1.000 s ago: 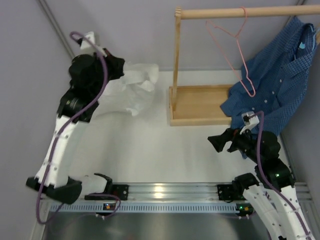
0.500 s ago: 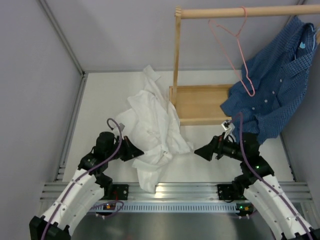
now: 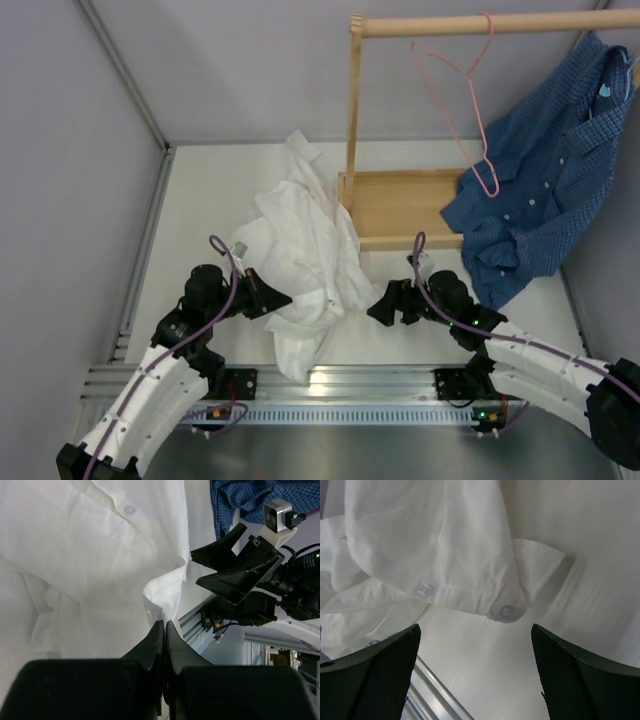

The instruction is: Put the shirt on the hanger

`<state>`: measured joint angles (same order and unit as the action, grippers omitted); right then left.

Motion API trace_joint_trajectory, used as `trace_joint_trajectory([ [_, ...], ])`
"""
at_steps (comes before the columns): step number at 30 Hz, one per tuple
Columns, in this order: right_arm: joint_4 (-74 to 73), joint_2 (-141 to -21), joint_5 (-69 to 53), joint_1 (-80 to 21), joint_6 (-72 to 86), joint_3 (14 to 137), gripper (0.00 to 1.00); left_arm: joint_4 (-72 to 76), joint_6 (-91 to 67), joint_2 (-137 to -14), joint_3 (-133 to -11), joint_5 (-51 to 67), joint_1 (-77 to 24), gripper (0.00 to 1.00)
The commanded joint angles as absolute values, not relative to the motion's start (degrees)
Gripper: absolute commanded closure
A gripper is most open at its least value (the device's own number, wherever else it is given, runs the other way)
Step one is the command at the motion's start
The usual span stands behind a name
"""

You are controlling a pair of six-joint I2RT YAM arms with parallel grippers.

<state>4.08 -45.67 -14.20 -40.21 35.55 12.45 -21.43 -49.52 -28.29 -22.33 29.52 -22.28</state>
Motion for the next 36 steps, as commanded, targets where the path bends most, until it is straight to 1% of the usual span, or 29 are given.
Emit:
trace_joint_trajectory([
  [1,11.16,-48.60,-6.51,-41.48,31.47,13.89,0.12,-21.34,-50.10,-27.34,-25.83,25.06,-22.50,1.00],
  [3,11.42,-50.26,-5.98,-41.75,30.94,14.41,0.12,-23.28,-49.49,-26.64,-27.76,21.19,-22.50,1.00],
  [5,11.25,-52.20,-4.49,-42.01,30.94,15.46,0.08,-24.08,-48.96,-26.89,-28.39,20.31,-22.50,1.00],
  [7,11.42,-56.67,-3.60,-42.01,32.25,17.48,0.07,-24.08,-48.87,-27.51,-28.74,20.57,-22.50,1.00],
  [9,15.10,-60.44,-4.91,-42.10,32.17,18.45,0.09,-24.08,-48.78,-28.30,-28.74,20.74,-22.50,1.00],
  [12,16.69,-63.18,-4.22,-42.28,28.49,19.16,0.10,-24.43,-48.60,-28.30,-28.91,20.39,-22.50,1.00],
  [15,22.47,-66.69,-9.74,-42.62,26.72,19.68,0.12,-26.36,-47.99,-27.95,-30.23,18.55,-22.50,1.00],
  [16,23.98,-68.10,-11.76,-43.06,26.37,20.12,0.16,-26.54,-47.64,-27.95,-30.58,17.50,-22.50,1.00],
  [18,24.87,-72.57,-10.47,-44.81,24.10,22.74,0.23,-26.54,-47.64,-28.30,-31.29,17.23,-22.50,1.00],
  [19,25.22,-73.90,-9.24,-45.26,23.04,23.63,0.38,-26.63,-47.64,-28.56,-31.55,17.49,-22.50,1.00],
  [21,25.57,-76.45,-5.91,-45.88,21.89,25.74,0.53,-26.63,-47.37,-29.00,-32.34,18.01,-22.50,1.00],
  [22,26.19,-76.73,-4.67,-45.88,21.71,26.01,0.64,-26.98,-47.11,-28.83,-32.60,18.10,-22.50,1.00],
  [24,25.23,-75.86,-1.95,-46.05,20.75,27.33,0.78,-28.12,-46.58,-28.48,-33.92,17.49,-22.50,1.00],
  [25,24.27,-74.89,-1.41,-46.14,20.22,27.77,0.99,-29.00,-45.71,-28.22,-34.45,16.97,-22.50,1.00],
  [27,19.88,-70.77,-0.09,-47.54,18.73,29.35,1.00,-31.72,-44.65,-27.51,-36.20,15.30,-22.50,1.00],
  [28,17.69,-68.84,3.04,-48.24,17.94,30.14,1.00,-32.60,-43.87,-27.25,-36.65,14.68,-22.50,1.00],
  [29,12.01,-65.16,3.95,-48.86,17.41,32.67,1.00,-33.74,-43.60,-26.46,-37.00,13.89,-22.50,1.00],
  [31,4.87,-61.46,6.22,-50.71,15.48,36.28,1.00,-34.01,-43.24,-25.41,-37.70,13.71,-22.50,1.00],
  [32,1.27,-59.87,6.94,-51.23,14.77,40.74,1.00,-34.01,-43.24,-24.36,-37.88,13.80,-22.50,1.00],
  [33,-6.08,-56.55,8.42,-52.81,13.46,43.30,1.00,-33.93,-43.50,-23.91,-38.23,14.15,-22.50,1.00],
  [34,-9.37,-54.95,9.13,-53.52,12.75,45.68,1.00,-33.58,-43.24,-23.73,-38.75,14.67,-22.50,1.00],
  [35,-12.62,-53.80,9.58,-54.05,12.48,51.45,1.00,-32.79,-42.98,-23.30,-39.63,15.81,-22.50,1.00],
  [36,-18.40,-51.70,9.93,-54.57,11.87,54.46,1.00,-30.78,-42.89,-23.12,-40.07,17.04,-22.50,1.00],
])
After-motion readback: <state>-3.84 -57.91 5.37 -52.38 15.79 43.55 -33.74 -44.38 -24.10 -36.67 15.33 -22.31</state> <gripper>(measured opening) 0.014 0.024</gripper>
